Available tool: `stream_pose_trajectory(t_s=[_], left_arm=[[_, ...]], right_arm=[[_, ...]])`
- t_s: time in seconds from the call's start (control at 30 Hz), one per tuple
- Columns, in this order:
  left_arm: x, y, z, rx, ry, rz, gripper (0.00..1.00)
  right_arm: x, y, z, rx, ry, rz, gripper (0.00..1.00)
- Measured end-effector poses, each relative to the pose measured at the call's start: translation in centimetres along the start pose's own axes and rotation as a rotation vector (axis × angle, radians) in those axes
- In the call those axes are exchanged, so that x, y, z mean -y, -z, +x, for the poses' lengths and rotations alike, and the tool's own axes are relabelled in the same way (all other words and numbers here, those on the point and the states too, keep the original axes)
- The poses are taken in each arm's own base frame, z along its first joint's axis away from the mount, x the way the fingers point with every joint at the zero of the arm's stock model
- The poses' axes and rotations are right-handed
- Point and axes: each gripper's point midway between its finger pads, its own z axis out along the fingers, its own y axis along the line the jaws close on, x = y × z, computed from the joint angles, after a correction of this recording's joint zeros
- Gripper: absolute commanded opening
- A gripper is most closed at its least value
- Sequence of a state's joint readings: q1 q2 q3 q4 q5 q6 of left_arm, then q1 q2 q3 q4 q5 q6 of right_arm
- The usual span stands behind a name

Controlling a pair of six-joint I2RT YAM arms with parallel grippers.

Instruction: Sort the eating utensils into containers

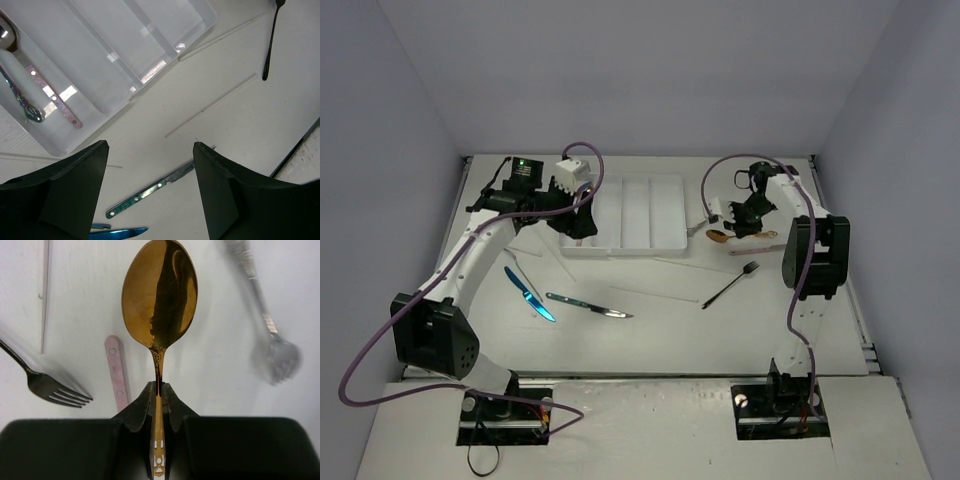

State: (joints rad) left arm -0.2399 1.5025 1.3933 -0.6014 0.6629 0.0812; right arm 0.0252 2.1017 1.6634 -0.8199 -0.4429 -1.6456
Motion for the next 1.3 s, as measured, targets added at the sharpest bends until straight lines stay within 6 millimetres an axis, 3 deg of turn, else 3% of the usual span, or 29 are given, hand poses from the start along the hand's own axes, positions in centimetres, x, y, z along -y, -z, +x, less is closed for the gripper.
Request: stream_pose_trajectory(t_s=[0.17, 0.3, 0.43, 0.5, 0.6, 0.87, 1.17, 1.3], left_arm=[[-1.1, 1.7, -0.4, 0.059, 0.022, -0.091, 0.76], [-2.9, 5.1, -1.8, 0.166, 0.109, -0.177, 0.81], [-6.1, 8.6, -3.1, 0.287, 0.258, -0.261, 0.87], [-7.8, 10.0, -3.3, 0.334, 0.344, -0.293, 0.87], [-9.6, 11.5, -3.3, 0.379, 0.436, -0.324, 0.88], [-9.7, 11.5, -2.9, 0.402, 0.502, -0.314, 0.88], [-9.7, 11.1, -1.8, 0.393, 0.525, -0.317, 0.88], [-9.8, 11.2, -1.2, 0.395, 0.532, -0.329, 0.88]], right_arm=[[3.5, 7.0, -4.1, 0.067, 0.0, 0.194, 0.0], [5.9, 12.9, -7.7, 0.166, -0.085, 0.349, 0.0], [6.5, 15.4, -10.9, 0.27, -0.264, 0.388, 0.0], [6.7, 15.3, -12.9, 0.322, -0.35, 0.371, 0.0], [6.3, 13.3, -17.2, 0.409, -0.481, 0.29, 0.0], [5.4, 7.5, -28.4, 0.62, -0.86, 0.131, 0.0], [9.4, 8.8, -37.3, 0.868, -1.187, 0.212, 0.0], [11.2, 6.1, -39.7, 0.913, -1.273, 0.203, 0.0]])
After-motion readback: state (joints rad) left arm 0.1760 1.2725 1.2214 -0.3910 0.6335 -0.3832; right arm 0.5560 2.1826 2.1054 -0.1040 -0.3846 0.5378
